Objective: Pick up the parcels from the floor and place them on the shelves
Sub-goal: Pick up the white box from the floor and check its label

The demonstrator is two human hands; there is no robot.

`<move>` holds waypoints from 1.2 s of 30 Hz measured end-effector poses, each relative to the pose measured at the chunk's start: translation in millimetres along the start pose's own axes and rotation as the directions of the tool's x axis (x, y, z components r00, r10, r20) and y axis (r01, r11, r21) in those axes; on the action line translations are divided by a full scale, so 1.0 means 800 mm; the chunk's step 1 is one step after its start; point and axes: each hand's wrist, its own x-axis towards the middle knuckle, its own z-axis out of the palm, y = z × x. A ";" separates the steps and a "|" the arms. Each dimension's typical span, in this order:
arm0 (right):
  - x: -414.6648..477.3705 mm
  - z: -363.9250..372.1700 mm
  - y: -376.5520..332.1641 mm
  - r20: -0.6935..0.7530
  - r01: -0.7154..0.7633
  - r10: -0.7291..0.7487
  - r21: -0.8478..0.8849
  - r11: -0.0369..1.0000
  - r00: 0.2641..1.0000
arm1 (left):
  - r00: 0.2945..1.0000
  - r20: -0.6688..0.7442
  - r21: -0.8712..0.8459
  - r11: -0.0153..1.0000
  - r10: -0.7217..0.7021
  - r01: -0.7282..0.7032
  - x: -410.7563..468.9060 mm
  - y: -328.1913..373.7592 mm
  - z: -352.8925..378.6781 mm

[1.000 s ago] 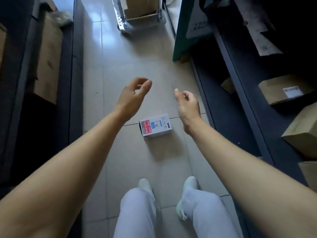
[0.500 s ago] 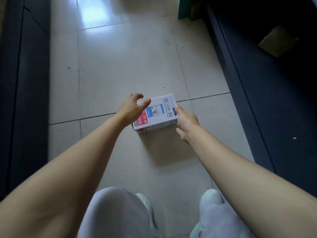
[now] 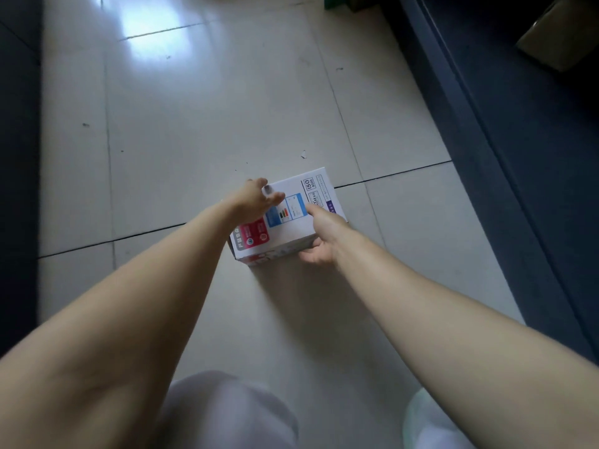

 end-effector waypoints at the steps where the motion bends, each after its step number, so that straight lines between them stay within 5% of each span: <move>1: 0.001 -0.001 -0.001 0.004 0.001 -0.001 0.019 1.000 1.000 | 1.000 -0.010 -0.015 1.000 -0.004 0.004 0.002 -0.001 0.001; 8: 0.013 -0.002 -0.013 0.004 0.016 -0.017 0.036 0.999 1.000 | 0.999 0.001 -0.116 0.993 -0.039 0.039 0.007 -0.005 0.014; 16: -0.086 0.015 -0.075 -0.065 0.239 -0.251 -0.151 0.959 0.966 | 0.986 -0.164 -0.196 0.980 -0.006 -0.026 -0.061 0.045 -0.057; 27: -0.388 0.067 -0.175 -0.042 0.388 -0.398 -0.146 0.910 0.917 | 0.949 -0.303 -0.317 0.948 -0.087 -0.015 -0.321 0.195 -0.241; 32: -0.546 0.086 -0.216 0.041 0.425 -0.425 -0.174 0.888 0.904 | 0.958 -0.275 -0.534 0.842 -0.087 -0.076 -0.461 0.259 -0.345; 36: -0.678 0.109 -0.246 0.054 0.486 -0.488 -0.232 0.843 0.871 | 0.944 -0.327 -0.538 0.830 -0.046 -0.146 -0.565 0.308 -0.421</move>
